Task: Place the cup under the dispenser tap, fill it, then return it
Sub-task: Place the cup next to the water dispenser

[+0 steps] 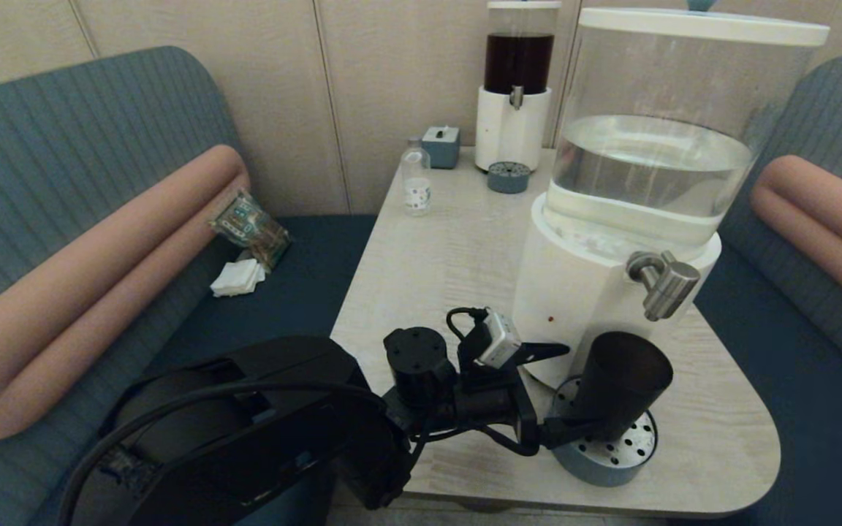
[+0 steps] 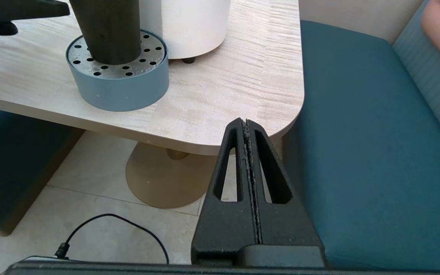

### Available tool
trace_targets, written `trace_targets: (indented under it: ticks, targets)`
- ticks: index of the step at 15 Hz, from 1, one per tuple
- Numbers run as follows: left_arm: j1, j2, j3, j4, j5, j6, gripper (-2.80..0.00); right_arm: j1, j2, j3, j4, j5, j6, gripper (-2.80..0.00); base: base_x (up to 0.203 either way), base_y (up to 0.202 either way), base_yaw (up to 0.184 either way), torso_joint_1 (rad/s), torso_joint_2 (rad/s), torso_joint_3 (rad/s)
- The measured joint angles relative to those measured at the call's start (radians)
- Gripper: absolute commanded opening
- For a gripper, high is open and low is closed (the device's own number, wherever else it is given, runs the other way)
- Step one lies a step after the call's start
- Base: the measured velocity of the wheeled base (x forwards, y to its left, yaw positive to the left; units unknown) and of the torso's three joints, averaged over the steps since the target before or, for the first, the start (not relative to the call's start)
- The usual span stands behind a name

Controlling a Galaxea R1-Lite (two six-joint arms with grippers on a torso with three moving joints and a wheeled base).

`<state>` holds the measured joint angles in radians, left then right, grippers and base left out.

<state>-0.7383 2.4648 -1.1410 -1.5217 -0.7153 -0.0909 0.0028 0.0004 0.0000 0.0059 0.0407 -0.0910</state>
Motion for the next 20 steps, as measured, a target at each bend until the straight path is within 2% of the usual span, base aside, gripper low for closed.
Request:
trace_targets:
  ticks: [11, 20]
  targets:
    - [-0.033, 0.057, -0.096, 0.0, 0.004, -0.011, 0.0, 0.0, 0.0, 0.0, 0.0, 0.0, 0.0, -2.8, 0.0, 0.0, 0.0, 0.0, 0.0, 0.0]
    - [-0.071, 0.089, -0.146, 0.0, 0.034, -0.014, 0.0, 0.0, 0.0, 0.0, 0.0, 0.0, 0.0, -2.8, 0.0, 0.0, 0.0, 0.0, 0.0, 0.0]
